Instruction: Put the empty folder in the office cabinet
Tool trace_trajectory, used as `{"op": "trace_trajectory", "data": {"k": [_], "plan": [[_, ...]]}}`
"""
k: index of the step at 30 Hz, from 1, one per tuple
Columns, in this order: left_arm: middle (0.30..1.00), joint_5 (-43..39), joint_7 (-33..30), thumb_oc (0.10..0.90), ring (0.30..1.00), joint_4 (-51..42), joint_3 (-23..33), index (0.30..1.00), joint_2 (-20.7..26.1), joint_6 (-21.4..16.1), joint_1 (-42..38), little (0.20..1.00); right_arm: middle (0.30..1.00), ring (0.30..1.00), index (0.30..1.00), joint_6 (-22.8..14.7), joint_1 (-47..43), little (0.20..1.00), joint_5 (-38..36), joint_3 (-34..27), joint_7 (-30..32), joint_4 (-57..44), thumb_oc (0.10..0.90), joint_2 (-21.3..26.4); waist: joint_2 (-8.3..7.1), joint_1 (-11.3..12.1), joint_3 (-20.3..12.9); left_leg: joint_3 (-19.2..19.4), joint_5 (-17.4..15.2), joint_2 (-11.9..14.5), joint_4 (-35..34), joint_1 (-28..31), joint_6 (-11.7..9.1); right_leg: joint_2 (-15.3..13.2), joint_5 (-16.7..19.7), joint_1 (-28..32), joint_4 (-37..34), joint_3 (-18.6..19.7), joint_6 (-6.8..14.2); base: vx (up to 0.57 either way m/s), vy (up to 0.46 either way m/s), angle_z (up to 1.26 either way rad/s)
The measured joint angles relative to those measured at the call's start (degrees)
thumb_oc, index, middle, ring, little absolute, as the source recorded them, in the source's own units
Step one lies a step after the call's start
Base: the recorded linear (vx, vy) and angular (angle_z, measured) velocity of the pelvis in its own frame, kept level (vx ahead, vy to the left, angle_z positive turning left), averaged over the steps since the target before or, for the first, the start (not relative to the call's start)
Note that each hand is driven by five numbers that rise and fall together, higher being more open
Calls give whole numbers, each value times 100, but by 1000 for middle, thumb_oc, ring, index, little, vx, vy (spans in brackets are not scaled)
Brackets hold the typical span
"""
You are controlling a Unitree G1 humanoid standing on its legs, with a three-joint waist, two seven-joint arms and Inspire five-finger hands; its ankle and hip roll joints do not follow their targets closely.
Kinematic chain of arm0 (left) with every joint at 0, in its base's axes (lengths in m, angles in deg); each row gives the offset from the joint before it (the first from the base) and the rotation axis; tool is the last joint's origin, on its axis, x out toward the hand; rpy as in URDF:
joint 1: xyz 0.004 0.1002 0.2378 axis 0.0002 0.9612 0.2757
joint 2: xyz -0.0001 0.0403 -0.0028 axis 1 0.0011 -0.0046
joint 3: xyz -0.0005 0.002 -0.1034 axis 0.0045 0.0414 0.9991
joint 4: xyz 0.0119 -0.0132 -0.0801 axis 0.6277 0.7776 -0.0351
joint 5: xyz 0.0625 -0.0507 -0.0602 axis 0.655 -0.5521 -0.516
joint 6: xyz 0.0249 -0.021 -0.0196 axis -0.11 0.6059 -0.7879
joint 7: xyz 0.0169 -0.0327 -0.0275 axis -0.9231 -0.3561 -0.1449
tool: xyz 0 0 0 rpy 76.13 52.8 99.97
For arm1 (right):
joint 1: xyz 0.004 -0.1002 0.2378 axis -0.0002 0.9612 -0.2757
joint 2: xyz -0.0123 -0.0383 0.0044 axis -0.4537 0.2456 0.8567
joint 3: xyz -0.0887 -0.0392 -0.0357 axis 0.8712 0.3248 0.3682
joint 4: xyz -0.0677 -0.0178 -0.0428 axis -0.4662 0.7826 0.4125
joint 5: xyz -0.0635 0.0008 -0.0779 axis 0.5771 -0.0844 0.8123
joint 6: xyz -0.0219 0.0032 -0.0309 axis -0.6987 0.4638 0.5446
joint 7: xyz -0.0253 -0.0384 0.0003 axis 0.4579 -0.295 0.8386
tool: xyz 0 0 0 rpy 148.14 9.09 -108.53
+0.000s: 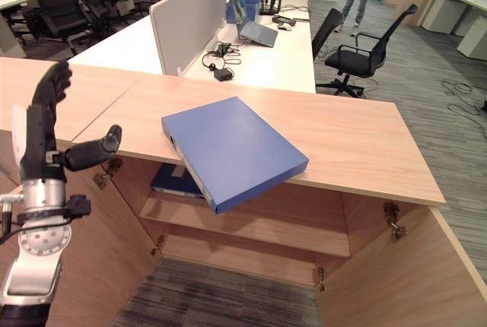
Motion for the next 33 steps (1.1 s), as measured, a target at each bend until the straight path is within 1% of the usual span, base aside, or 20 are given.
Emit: {"op": "trace_trajectory", "data": {"k": [3, 8, 11, 12, 14, 16, 17, 20, 21, 23, 26, 29, 33], "plan": [[900, 412, -157, 800, 900, -11, -3, 900, -4, 6, 241, 900, 900, 900, 900, -19, 47, 900, 40, 14, 93, -2, 800, -65, -41, 92, 30, -18, 0, -5, 1, -2, 2, -5, -6, 4, 0, -17, 9, -3, -2, 1], [900, 917, -486, 800, 900, -169, -18, 900, 3, -38, 232, 900, 900, 900, 900, -78, 44, 900, 50, 122, 285, 12, 800, -124, -82, 118, 47, -42, -1, -5, 0, 8, 3, -6, -17, 49, 0, -34, 18, 4, -4, 2], [900, 1111, -572, 800, 900, -488, -67, 900, 13, -133, 224, 900, 900, 900, 900, -100, 44, 900, 49, 178, 372, 12, 800, -130, -83, 115, 48, -44, -2, -5, 0, 7, 5, -5, -22, 49, 0, -34, 20, 0, 0, 0], [900, 1112, -563, 800, 900, -687, -194, 900, 128, -163, 240, 900, 900, 900, 900, -117, 61, 900, 49, 236, 405, 13, 800, -133, -79, 121, 50, -48, -2, -4, -1, 5, 5, -5, -23, 48, -1, -36, 19, 0, 0, 0], [900, 1163, -468, 800, 900, -815, -438, 900, 322, -324, 243, 900, 900, 900, 900, -118, 57, 900, 49, 233, 411, 28, 800, -132, -72, 119, 51, -59, -2, -7, 0, 9, 5, -5, -29, 48, 0, -38, 26, 2, 0, 2], [900, 1165, -408, 800, 900, -875, -681, 900, 426, -368, 188, 900, 900, 900, 900, -118, 48, 900, 50, 242, 429, 27, 800, -132, -70, 114, 50, -60, -3, -7, 0, 10, 5, -5, -29, 54, 0, -38, 26, 0, 0, 0], [900, 1181, -255, 800, 900, -888, -867, 900, 518, -463, 180, 900, 900, 900, 900, -120, 36, 900, 50, 249, 450, 26, 800, -132, -67, 88, 49, -57, -3, -7, 0, 10, 5, -5, -29, 48, 0, -36, 26, 0, 0, 0], [900, 1230, -81, 800, 900, -890, -1111, 900, 558, -484, 172, 900, 900, 900, 900, -119, -17, 900, 49, 273, 456, 27, 800, -127, -58, 11, 42, -56, -2, -7, 1, 9, 5, -5, -28, 47, 0, -36, 26, 0, 0, 0], [900, 1299, 3, 800, 900, -890, -1303, 900, 744, -506, 159, 900, 900, 900, 900, -118, -47, 900, 49, 274, 457, 27, 800, -125, -58, -18, 40, -53, -2, -6, 1, 9, 5, -4, -28, 47, 0, -36, 26, 0, 0, 0], [900, 1324, 182, 800, 900, -889, -1472, 900, 877, -563, 143, 900, 900, 900, 900, -117, -69, 900, 49, 280, 461, 25, 800, -103, -43, -46, 25, -35, -2, -6, 1, 11, 6, -4, -27, 44, 0, -23, 28, 1, 8, -5], [900, 1324, 324, 800, 900, -888, -1561, 900, 885, -578, 144, 900, 900, 900, 900, -112, -65, 900, 49, 285, 466, 26, 800, -74, -2, -45, 9, -11, -1, -6, 1, 15, 7, -3, -25, 39, 0, -7, 28, 1, 7, -3], [900, 1325, 339, 800, 900, -886, -1583, 900, 885, -578, 145, 900, 900, 900, 900, -112, -68, 900, 50, 356, 461, 20, 800, -37, 25, -35, -2, -6, -1, -4, 2, 17, 7, -1, -26, 41, 0, -7, 28, 0, 0, 0], [900, 1326, 449, 800, 900, -866, -1615, 900, 887, -578, 153, 900, 900, 900, 900, -111, -75, 900, 49, 406, 460, 18, 800, -27, 29, -29, -4, 1, -1, -5, 2, 22, 7, -2, -25, 47, 0, -2, 29, 0, 0, 0]]}}
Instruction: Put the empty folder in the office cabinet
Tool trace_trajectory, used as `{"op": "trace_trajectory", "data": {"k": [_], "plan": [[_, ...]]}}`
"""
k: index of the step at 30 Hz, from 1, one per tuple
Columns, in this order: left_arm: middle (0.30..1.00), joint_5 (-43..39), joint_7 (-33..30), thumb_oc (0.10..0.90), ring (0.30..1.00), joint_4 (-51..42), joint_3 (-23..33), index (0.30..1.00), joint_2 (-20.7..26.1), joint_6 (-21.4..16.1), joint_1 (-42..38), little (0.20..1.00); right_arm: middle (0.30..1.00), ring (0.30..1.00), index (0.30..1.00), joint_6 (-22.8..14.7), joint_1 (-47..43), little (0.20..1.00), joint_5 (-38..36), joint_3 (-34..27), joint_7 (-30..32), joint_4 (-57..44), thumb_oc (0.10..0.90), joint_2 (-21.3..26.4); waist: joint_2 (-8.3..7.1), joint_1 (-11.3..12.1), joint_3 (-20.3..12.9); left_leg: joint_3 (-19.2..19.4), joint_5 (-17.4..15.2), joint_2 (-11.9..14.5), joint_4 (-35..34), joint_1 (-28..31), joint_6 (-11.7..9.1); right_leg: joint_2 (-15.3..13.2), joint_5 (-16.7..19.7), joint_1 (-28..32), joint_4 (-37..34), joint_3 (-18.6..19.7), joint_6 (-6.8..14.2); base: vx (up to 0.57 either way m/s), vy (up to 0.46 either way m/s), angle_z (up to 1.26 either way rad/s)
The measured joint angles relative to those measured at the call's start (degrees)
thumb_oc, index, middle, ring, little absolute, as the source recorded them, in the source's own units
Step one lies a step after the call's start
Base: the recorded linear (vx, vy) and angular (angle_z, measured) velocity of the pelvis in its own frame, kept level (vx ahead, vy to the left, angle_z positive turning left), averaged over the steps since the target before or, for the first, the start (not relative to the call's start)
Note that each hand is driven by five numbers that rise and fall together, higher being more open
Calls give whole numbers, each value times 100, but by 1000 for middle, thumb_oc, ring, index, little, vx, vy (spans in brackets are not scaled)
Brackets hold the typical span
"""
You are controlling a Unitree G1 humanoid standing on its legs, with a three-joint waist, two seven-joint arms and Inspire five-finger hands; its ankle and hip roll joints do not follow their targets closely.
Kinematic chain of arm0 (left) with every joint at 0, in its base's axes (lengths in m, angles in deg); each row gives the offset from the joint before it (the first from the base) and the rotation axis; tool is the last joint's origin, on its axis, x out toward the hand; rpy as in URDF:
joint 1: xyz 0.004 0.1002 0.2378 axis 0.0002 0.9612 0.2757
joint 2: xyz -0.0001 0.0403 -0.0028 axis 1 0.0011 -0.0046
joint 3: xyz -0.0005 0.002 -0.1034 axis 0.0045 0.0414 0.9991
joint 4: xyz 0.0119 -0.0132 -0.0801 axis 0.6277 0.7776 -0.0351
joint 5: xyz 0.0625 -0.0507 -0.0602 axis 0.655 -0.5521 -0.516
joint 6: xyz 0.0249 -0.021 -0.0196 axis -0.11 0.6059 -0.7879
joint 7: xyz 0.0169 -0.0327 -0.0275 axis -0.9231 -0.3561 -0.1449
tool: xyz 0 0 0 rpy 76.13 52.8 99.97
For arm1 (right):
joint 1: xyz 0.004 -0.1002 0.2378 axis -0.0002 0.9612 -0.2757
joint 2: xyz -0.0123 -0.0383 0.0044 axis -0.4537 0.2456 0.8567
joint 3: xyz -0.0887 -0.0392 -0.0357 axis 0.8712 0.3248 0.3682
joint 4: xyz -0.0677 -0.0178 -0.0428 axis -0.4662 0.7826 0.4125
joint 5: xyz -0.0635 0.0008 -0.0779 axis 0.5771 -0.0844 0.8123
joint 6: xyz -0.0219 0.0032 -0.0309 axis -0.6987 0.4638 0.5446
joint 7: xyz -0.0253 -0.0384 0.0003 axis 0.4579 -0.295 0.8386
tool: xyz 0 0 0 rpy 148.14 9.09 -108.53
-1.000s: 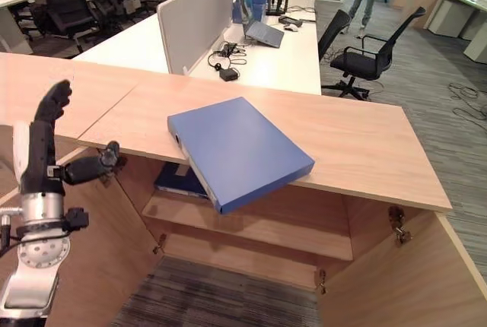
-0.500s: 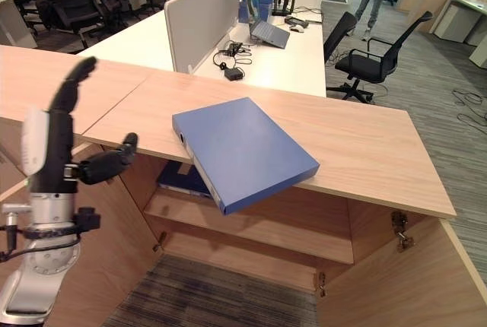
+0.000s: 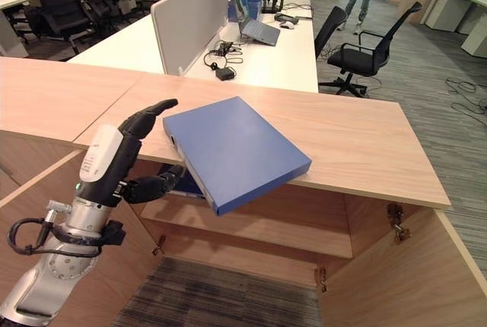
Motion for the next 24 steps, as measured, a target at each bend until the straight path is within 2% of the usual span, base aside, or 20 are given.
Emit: {"op": "trace_trajectory", "data": {"k": [13, 20, 24], "plan": [[900, 10, 351, 800, 900, 168, -47, 900, 13, 2, 59, 900, 900, 900, 900, 3, 5, 900, 3, 12, -4, -10, 800, 21, 15, -5, -32, 2, 3, 0, 0, 3, 2, 0, 6, 2, 0, 1, 0, 0, 0, 0], [900, 236, 409, 800, 900, 407, -322, 900, 46, -6, 9, 900, 900, 900, 900, 8, 6, 900, 4, 43, -6, -16, 800, 26, 10, -21, -45, 16, 7, 0, 0, 11, 5, 0, 21, 1, 0, 14, -4, 0, 0, 0], [900, 488, 492, 800, 900, 479, -455, 900, 257, -5, -15, 900, 900, 900, 900, 13, 25, 900, 5, 42, -5, -60, 800, 33, 7, -24, -49, 17, 7, 0, 0, 10, 3, 2, 28, 0, 0, 17, 0, 0, 0, 0]]}}
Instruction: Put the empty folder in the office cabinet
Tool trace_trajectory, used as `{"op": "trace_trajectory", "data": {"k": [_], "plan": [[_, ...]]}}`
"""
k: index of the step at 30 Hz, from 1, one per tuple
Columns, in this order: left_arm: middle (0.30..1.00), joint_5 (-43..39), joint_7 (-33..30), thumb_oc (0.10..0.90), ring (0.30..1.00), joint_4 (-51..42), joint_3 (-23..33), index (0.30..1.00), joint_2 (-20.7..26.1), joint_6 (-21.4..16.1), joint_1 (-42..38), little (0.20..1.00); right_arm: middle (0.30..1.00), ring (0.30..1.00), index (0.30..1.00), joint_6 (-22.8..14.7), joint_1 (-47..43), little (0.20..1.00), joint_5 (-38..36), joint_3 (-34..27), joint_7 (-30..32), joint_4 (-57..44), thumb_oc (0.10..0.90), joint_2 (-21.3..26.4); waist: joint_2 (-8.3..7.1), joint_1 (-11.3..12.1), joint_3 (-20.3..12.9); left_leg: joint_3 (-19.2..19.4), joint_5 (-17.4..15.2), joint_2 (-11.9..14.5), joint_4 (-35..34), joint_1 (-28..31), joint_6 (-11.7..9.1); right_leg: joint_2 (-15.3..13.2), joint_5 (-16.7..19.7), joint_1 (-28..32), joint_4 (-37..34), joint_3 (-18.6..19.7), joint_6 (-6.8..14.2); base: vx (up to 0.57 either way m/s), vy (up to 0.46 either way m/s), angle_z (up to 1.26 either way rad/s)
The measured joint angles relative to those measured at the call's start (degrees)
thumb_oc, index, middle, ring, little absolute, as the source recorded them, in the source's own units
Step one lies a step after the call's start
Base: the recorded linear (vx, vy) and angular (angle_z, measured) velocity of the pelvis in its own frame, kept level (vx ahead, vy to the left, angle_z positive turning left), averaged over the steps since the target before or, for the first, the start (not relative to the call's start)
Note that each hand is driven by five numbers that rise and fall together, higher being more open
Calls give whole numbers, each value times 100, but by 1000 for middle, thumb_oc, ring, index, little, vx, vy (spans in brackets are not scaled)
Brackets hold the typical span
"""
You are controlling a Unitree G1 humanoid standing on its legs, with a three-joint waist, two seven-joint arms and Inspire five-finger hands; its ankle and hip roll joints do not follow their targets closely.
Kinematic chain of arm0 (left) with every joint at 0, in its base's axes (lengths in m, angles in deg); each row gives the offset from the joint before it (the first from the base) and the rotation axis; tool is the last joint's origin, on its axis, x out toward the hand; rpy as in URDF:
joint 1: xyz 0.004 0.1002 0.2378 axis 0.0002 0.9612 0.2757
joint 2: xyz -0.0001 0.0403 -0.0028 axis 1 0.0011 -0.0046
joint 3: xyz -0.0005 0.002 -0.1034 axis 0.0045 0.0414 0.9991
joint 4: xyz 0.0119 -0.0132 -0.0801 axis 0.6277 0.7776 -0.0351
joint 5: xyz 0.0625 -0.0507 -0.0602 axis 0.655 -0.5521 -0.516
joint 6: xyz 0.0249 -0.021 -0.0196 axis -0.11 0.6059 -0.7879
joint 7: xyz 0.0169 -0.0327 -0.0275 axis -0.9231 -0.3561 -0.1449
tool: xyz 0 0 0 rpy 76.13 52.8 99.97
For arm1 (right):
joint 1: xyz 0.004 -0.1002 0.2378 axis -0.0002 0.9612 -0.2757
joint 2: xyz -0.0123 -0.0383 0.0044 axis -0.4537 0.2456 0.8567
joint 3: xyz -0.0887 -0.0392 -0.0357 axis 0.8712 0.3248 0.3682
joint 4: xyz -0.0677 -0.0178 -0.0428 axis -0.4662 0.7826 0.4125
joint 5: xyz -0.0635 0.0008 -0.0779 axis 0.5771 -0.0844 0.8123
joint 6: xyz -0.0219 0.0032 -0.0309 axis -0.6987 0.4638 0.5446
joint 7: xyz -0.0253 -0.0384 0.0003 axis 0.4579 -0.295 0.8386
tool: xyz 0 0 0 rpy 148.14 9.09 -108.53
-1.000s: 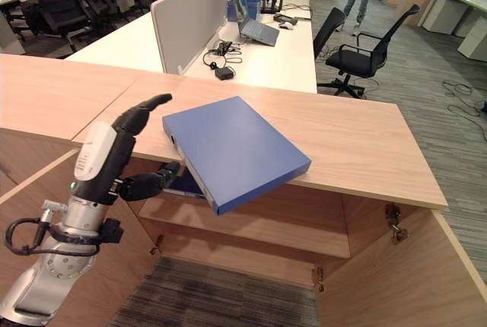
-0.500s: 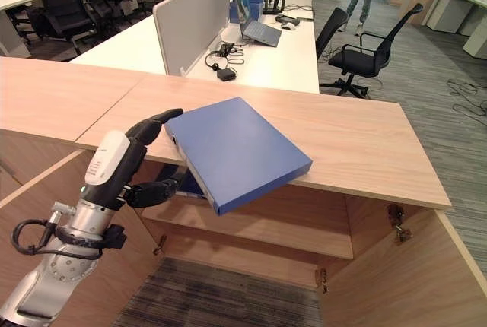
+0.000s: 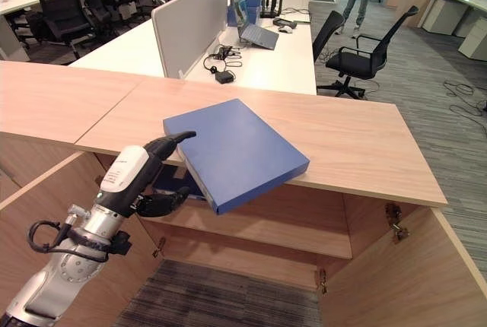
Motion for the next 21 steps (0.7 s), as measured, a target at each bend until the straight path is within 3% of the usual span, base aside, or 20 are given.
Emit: {"op": "trace_trajectory", "data": {"k": [14, 21], "plan": [[900, 836, -48, 800, 900, 408, -302, 900, 188, -31, -390, 900, 900, 900, 900, 2, 42, 900, 153, 5, 2, -108, 800, -15, -70, -77, -92, 40, 10, -1, 0, -15, 4, 0, 27, -55, 0, 47, -1, 0, 0, 0], [900, 1269, -179, 800, 900, 489, -749, 900, 214, -137, -773, 900, 900, 900, 900, -1, 20, 900, 153, 26, 8, -108, 800, -18, -72, -141, -118, 48, 14, -1, -1, -12, 4, 0, 34, -57, 0, 55, 0, 0, 0, 0]]}}
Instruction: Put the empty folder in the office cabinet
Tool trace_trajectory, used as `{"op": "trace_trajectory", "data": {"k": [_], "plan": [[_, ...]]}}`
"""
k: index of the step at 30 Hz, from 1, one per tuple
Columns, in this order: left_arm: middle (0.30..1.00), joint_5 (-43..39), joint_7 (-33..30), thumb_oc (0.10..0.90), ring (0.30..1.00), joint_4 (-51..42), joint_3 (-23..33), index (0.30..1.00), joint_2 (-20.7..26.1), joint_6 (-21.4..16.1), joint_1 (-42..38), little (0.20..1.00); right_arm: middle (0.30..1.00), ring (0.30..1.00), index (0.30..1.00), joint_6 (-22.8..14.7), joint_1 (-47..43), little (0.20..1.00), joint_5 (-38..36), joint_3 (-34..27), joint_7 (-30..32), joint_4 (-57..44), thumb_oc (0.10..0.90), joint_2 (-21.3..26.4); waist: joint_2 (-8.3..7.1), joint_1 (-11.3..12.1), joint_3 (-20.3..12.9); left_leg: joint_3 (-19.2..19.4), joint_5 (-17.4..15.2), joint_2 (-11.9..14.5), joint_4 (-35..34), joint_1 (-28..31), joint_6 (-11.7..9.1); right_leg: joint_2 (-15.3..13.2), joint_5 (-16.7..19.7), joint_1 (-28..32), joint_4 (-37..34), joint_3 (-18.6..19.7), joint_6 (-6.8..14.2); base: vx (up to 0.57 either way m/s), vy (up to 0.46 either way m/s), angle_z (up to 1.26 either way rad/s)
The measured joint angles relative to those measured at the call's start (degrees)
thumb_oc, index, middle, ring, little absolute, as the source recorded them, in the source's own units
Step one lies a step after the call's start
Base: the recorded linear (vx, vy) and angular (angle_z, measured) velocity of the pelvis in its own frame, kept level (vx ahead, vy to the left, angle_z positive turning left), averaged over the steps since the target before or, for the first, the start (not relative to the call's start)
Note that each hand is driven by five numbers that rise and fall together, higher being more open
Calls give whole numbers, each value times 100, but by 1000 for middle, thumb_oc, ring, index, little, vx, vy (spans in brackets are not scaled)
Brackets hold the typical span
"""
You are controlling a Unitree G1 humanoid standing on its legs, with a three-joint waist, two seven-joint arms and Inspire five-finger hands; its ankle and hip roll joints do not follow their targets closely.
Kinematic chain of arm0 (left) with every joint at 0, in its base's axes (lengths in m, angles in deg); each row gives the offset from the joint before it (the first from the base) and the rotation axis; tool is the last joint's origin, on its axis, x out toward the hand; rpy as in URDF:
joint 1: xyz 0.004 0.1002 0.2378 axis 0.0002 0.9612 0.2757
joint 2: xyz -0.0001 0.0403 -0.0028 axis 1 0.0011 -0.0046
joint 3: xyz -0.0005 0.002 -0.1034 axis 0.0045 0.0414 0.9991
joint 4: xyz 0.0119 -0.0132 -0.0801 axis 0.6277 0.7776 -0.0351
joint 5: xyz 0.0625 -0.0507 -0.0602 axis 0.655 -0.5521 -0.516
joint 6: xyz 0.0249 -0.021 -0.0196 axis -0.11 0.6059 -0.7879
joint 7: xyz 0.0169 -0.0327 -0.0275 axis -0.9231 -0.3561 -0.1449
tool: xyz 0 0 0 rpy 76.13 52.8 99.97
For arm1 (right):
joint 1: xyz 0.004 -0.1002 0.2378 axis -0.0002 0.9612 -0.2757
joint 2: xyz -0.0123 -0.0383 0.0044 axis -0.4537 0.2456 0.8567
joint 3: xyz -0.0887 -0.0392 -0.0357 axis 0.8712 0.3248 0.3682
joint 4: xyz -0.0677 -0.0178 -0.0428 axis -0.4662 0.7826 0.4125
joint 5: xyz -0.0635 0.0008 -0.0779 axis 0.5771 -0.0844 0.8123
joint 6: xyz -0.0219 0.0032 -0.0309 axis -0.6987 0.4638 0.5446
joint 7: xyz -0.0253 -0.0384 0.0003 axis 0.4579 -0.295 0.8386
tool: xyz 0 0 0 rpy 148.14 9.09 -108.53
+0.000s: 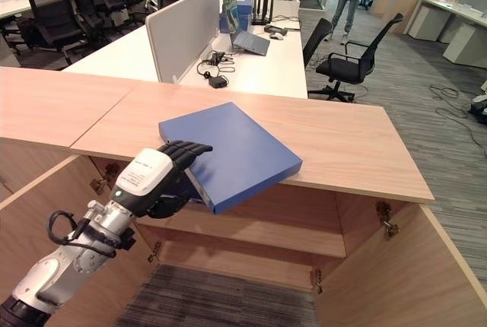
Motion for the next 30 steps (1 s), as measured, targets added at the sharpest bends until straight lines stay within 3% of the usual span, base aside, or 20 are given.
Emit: {"op": "trace_trajectory", "data": {"k": [18, 25, 26, 30], "plan": [[900, 267, -217, 800, 900, 491, -525, 900, -52, 28, -348, 900, 900, 900, 900, 1, -25, 900, 1, 160, 115, 1, 800, 28, 47, -38, -66, 38, 1, 1, 0, 1, 1, 4, 10, -12, 0, 35, -5, 0, 0, 0], [900, 451, -344, 800, 900, 1236, -1014, 900, -282, 142, -968, 900, 900, 900, 900, 3, -28, 900, 1, 198, 125, 5, 800, 34, 55, -133, -104, 49, 7, -1, 0, 6, 7, 3, 20, -11, 0, 53, 6, 0, 0, 0], [300, 452, -363, 400, 300, 1381, -1123, 300, -454, 224, -1110, 300, 900, 900, 900, 4, -50, 900, 8, 205, 129, 3, 800, 22, 42, -157, -121, 59, 9, -1, 0, 5, 8, 3, 23, -19, 0, 60, 4, -5, -1, -4], [300, 451, -487, 400, 300, 1530, -1368, 300, -751, 271, -1371, 300, 900, 900, 900, 7, -61, 900, 3, 210, 165, 5, 800, 15, 43, -177, -128, 104, 9, 1, 0, 2, 9, 4, 40, -19, 0, 88, -7, -3, -2, -6]]}}
